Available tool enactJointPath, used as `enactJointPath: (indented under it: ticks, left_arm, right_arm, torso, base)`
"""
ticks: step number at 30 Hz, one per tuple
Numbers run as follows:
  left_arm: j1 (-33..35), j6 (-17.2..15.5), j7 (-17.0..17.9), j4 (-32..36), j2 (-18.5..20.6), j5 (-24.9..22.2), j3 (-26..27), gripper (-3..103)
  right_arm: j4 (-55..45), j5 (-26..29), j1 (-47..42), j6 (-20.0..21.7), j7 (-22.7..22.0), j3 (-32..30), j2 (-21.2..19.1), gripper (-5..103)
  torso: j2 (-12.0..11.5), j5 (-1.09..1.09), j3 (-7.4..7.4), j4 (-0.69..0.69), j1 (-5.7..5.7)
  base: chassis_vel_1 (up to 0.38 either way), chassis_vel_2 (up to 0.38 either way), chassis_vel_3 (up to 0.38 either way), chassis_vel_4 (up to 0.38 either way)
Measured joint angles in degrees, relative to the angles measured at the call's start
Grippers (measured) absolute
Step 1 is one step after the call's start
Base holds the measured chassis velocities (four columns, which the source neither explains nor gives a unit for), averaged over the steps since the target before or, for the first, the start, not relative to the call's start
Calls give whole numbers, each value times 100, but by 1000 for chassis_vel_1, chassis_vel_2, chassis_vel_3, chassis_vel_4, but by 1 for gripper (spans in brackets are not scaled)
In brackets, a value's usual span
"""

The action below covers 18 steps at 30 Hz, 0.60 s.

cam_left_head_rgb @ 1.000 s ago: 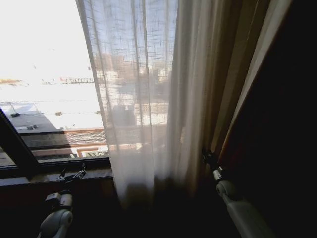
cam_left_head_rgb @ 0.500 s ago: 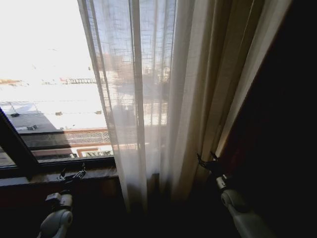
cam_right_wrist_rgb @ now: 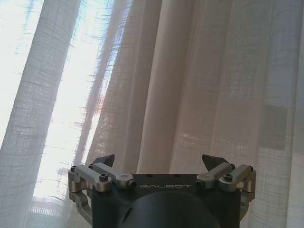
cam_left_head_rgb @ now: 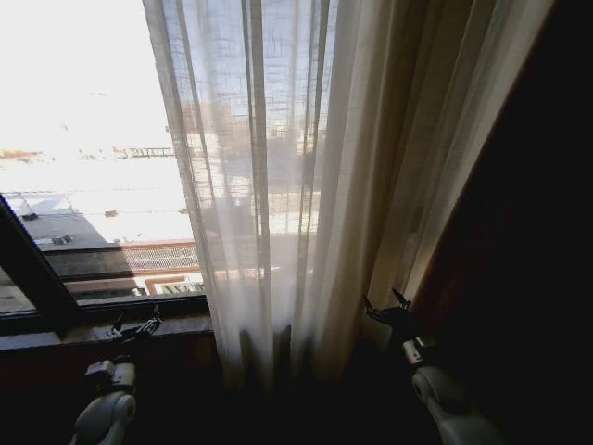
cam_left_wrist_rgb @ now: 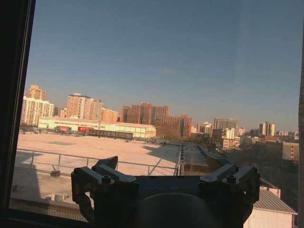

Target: Open the curtains by pulling them apart, changing their state from closed to fully open.

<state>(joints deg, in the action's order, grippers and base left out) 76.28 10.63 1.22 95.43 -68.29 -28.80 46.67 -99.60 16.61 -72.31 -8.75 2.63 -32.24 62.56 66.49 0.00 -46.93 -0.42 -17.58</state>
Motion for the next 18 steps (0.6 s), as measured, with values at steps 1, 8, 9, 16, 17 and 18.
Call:
enactJointPath:
  ticks: [1, 8, 9, 16, 17, 18]
  left_arm:
    - [0, 0, 0, 0, 0, 0, 0, 100]
    - [0, 0, 0, 0, 0, 0, 0, 100]
    - [0, 0, 0, 0, 0, 0, 0, 100]
    - [-1, 0, 0, 0, 0, 0, 0, 100]
    - [0, 0, 0, 0, 0, 0, 0, 100]
    - [0, 0, 0, 0, 0, 0, 0, 100]
  right_arm:
    - [-30, -6, -28, -5, 3, -1, 8, 100]
    - [-77, -7, -70, -11, 15, -35, -12, 100]
    - [-78, -7, -71, -14, 16, -38, -18, 100]
    - [-70, -2, -67, -45, 48, -27, -24, 100]
    - [-61, -1, -64, -53, 53, -17, -20, 100]
    - [-52, 2, -57, -65, 60, -9, -16, 100]
  torso:
    - [0, -2, 0, 1, 0]
    - [0, -2, 0, 1, -1]
    - [1, -2, 0, 0, 0]
    - [0, 0, -1, -1, -2]
    - [1, -1, 0, -2, -1]
    - [1, -3, 1, -1, 0]
  base:
    - [215, 240, -228, -252]
    - [282, 287, -294, -288]
    - [335, 328, -322, -320]
    - [349, 349, -354, -344]
    - [309, 342, -332, -356]
    - [309, 350, -343, -356]
